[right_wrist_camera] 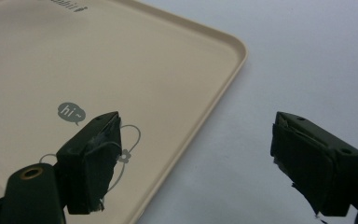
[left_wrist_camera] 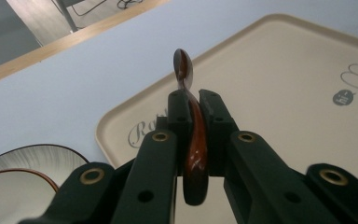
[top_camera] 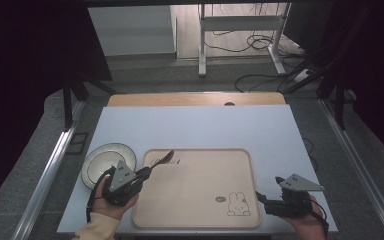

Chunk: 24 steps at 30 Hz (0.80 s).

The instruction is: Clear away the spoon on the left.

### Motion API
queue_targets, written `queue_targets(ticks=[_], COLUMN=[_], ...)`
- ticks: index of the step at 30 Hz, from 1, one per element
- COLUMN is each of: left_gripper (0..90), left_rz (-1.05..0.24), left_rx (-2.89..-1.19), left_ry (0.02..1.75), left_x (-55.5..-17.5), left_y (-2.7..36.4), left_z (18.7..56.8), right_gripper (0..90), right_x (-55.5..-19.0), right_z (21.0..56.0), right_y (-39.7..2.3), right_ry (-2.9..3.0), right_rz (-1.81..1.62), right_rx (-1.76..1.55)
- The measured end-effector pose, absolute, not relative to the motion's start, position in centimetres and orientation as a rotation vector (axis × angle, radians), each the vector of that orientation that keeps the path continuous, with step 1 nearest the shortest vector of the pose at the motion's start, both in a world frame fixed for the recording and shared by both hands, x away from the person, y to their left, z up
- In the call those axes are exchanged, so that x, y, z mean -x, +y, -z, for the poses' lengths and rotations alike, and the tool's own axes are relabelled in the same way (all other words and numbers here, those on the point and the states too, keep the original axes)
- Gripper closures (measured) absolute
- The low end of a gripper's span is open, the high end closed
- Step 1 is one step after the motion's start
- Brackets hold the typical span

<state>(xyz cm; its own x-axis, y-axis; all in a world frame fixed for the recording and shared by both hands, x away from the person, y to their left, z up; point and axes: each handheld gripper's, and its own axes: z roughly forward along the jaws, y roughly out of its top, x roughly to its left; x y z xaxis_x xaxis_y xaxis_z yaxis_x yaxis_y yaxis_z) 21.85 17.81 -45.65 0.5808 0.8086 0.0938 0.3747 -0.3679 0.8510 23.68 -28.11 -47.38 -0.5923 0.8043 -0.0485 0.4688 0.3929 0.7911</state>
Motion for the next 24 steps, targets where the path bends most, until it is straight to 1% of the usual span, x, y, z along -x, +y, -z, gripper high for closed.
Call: queue_targets(ticks=[4, 24], left_gripper=[84.2, 84.2], left_rz=[-0.682, -0.693], left_rx=[-2.027, -2.113], left_ry=[0.924, 0.903], left_x=[-21.9, -22.2], left_y=[17.4, 16.8], left_z=[46.2, 47.4], right_gripper=[16.6, 16.6], right_x=[-23.6, -23.7], right_z=[47.4, 47.5], right_y=[-28.1, -28.0], right_ry=[2.229, 2.238], right_rz=[-1.063, -1.058], right_rx=[-1.092, -1.087])
